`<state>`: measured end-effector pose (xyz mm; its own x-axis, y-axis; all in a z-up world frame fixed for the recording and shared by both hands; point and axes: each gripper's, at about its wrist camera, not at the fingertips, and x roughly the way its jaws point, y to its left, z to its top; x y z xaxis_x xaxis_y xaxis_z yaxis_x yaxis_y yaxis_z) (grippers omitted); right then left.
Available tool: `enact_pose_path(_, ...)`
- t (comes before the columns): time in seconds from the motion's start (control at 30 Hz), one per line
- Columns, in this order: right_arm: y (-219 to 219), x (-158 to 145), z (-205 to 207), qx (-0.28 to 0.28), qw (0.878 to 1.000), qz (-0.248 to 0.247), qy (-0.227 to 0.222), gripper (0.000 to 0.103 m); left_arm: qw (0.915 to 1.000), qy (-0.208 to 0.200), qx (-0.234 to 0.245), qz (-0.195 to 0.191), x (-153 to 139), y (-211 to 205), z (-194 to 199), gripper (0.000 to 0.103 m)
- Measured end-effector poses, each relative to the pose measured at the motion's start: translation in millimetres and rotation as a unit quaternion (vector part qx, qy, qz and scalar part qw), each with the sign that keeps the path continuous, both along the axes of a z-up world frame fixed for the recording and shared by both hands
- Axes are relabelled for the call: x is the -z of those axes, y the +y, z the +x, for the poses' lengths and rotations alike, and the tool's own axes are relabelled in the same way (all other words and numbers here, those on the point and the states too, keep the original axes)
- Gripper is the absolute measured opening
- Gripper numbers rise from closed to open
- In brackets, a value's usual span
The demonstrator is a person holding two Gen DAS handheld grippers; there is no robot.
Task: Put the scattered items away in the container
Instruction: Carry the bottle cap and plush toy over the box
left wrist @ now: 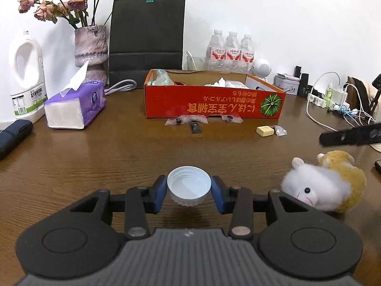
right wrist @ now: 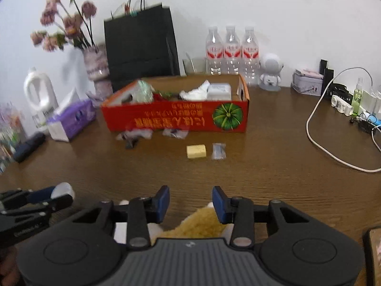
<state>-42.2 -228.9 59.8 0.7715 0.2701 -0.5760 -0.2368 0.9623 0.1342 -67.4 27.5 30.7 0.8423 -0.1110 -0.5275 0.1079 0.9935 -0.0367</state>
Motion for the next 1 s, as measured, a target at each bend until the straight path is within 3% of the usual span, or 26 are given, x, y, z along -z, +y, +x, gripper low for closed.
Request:
enact_pose_path(0.03,-2.1,-3.6,-5.2,0.001,1.0,-0.003,-0.007,0.067,1.0,0.003,-0.001,0.003,1.4,-0.2,1.1,0.042)
enact_pose_path(0.1,-5.2,-10.5,-14.3,0.004,1.0,-0.017,-0.017,0.074,0.9999,0.007,-0.008,0.008,4.9,-0.8,3.9,0.042)
enact_pose_path(0.23,-7.7,-10.4,-26.2,-0.012,1.0,-0.003,0.011,0.076,0.9998,0.019,-0.01,0.004,10.3,1.2,9.3,0.045)
enact_pose_path(0.33,-4.3,5.1,-26.3,0.007,0.999,-0.021,0.04,0.077,0.9997,0.023,-0.01,0.0,11.1,2.5,12.0,0.047)
enact_pose_path(0.5,-3.6,19.6,-13.2,0.007,0.998,0.002,0.055,0.082,0.9991,0.043,-0.006,-0.003,14.7,1.3,19.2,0.06)
enact_pose_path(0.67,5.0,18.1,3.0,-0.035,0.999,0.026,0.021,0.082,0.999,0.043,-0.009,-0.008,14.6,0.4,20.8,0.059)
enact_pose_path(0.77,9.4,14.7,12.4,-0.023,0.999,0.023,0.024,0.085,0.9989,0.042,-0.014,-0.015,14.5,2.7,22.7,0.047)
enact_pose_path(0.8,11.5,16.8,17.2,-0.017,0.999,0.015,0.033,0.085,0.9989,0.041,-0.019,-0.014,14.4,2.8,23.4,0.041)
enact_pose_path(0.83,14.7,20.0,20.1,-0.016,0.999,0.006,0.042,0.079,0.9988,0.041,-0.022,-0.014,14.2,3.2,24.1,0.041)
enact_pose_path(0.87,19.4,24.7,23.2,-0.02,0.998,-0.003,0.052,0.071,0.9988,0.04,-0.022,-0.013,14.1,3.3,24.7,0.041)
enact_pose_path(0.9,25.0,30.0,25.7,-0.022,0.998,-0.018,0.061,0.054,0.9989,0.04,-0.024,-0.013,14.1,2.9,24.8,0.041)
enact_pose_path(1.0,35.9,36.4,23.8,-0.034,0.997,-0.05,0.049,0.047,0.9987,0.037,-0.033,-0.012,13.2,1.2,22.8,0.041)
